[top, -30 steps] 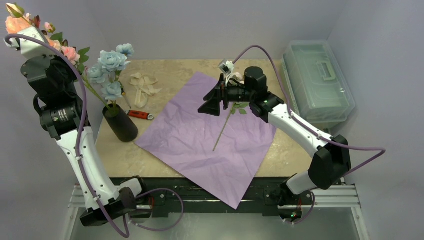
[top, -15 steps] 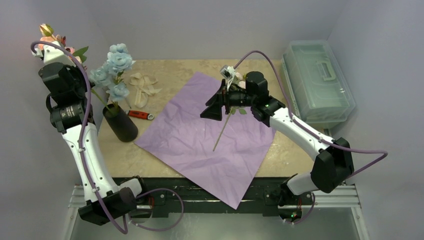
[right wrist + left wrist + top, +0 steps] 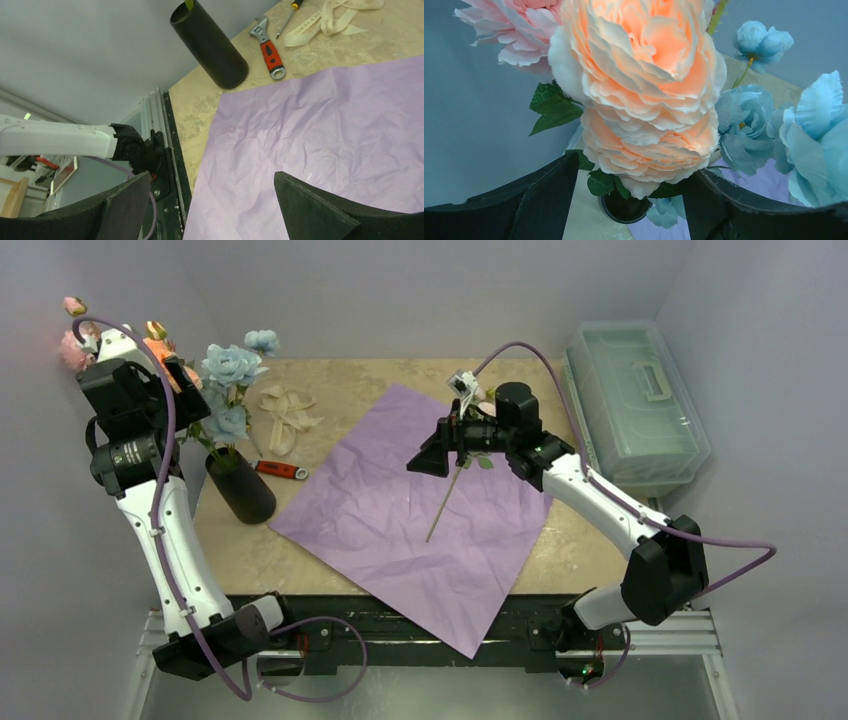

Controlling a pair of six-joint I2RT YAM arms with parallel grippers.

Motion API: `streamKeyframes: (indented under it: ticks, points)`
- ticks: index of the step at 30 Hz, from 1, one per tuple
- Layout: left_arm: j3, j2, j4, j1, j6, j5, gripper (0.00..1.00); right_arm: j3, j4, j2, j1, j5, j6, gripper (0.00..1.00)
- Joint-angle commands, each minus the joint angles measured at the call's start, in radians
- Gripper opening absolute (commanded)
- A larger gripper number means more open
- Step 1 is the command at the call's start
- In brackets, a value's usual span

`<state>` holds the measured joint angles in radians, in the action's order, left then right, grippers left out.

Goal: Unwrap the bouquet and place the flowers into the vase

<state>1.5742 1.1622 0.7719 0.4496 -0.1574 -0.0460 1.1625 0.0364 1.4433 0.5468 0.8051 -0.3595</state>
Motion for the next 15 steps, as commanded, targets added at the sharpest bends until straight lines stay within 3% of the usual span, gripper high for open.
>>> streamKeyframes:
  ticks: [1,5,11,15]
  points:
    - [0.125,0.017,0.132,0.006,0.037,-0.038,0.79,0.021,-0.083,-0.018,-0.015,-0.077,-0.01,0.96]
    - [0.202,0.028,0.266,0.006,0.095,-0.029,0.93,0.05,-0.169,0.008,-0.021,-0.141,-0.015,0.95]
    - [0.274,0.022,0.416,0.006,0.227,0.005,0.97,0.059,-0.203,0.017,-0.028,-0.175,-0.008,0.95]
    - [0.245,-0.056,0.435,0.006,0.329,-0.066,1.0,0.047,-0.211,0.016,-0.043,-0.191,-0.027,0.95]
